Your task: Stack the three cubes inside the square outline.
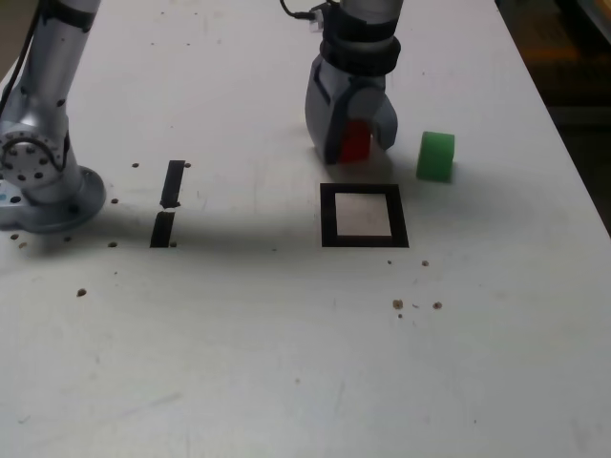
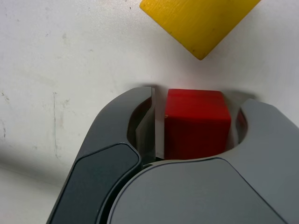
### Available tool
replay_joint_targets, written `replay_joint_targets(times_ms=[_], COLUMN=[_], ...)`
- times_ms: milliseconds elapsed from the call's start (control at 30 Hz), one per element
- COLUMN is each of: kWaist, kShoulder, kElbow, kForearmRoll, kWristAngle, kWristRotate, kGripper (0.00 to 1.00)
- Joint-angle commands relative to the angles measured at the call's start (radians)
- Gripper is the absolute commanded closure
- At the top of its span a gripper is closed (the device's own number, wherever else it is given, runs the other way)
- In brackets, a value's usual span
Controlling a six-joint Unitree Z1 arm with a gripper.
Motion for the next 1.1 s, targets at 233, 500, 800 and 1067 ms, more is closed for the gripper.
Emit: replay_joint_targets(times_ms=[233, 500, 800, 1067], kWaist=[-0.032, -0.169, -0.314, -0.323], kShoulder=[-0.07, -0.142, -0.055, -0.044], kElbow=[-0.038, -0.181, -0.155, -0.059], kForearmRoll=[0.081, 0.278, 0.217, 0.104], kWristAngle=[0.013, 0.021, -0.031, -0.033], kWristRotate=[0.001, 0.004, -0.016, -0.025], kGripper=[0.81, 0.81, 0.81, 0.81])
